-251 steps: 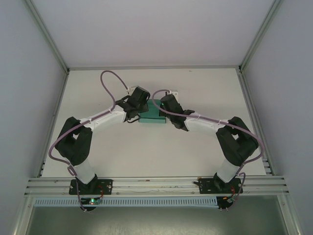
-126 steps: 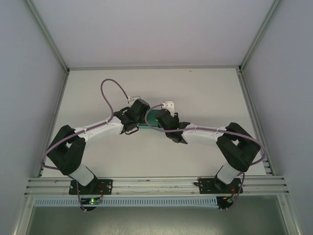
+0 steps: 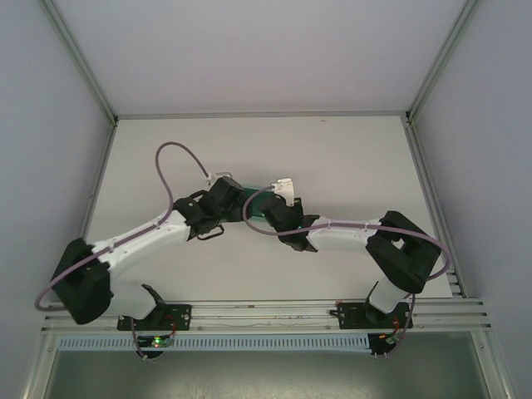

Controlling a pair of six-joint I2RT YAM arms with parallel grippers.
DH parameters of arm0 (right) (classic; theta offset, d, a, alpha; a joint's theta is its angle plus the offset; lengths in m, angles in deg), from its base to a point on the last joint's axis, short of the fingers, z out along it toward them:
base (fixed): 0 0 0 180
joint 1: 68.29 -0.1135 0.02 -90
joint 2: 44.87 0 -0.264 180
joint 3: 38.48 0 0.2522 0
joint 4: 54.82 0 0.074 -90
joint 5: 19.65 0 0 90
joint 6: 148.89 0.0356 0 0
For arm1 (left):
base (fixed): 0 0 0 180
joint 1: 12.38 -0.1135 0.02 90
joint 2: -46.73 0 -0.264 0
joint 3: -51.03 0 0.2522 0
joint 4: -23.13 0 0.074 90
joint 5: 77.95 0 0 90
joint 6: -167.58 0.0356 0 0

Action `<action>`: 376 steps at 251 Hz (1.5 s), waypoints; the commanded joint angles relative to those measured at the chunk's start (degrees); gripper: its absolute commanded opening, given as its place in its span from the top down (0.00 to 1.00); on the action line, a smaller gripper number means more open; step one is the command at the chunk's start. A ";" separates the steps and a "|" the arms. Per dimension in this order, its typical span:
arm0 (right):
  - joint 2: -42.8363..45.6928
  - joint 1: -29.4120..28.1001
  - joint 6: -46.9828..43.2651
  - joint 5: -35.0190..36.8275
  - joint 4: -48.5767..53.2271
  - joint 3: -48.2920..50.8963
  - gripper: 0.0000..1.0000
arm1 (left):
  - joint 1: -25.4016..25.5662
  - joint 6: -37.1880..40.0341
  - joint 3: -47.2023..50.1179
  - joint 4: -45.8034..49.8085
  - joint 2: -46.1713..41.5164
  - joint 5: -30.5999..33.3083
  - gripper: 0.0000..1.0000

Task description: Assemble paper box

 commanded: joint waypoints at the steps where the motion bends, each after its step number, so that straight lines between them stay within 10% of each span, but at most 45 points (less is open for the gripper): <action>1: -1.11 -0.53 -1.53 -1.62 5.26 3.22 0.94 | 0.26 -2.10 -2.52 7.57 -4.85 2.26 0.00; 43: -1.67 -0.79 -6.43 -3.52 -0.43 5.90 0.93 | -3.51 0.02 -8.25 7.06 -7.40 1.04 0.00; 120: -2.38 -0.77 -12.03 -7.68 -7.12 8.46 0.91 | -17.51 2.55 -12.19 -3.04 9.73 -22.32 0.00; 204: -0.47 -0.89 -14.03 -11.33 -8.97 10.82 0.85 | -18.71 6.21 -10.61 -11.71 21.71 -27.38 0.20; 376: 28.48 -0.69 -11.23 -19.14 -3.10 24.90 0.28 | -17.87 0.74 4.56 -29.13 24.71 -32.27 0.41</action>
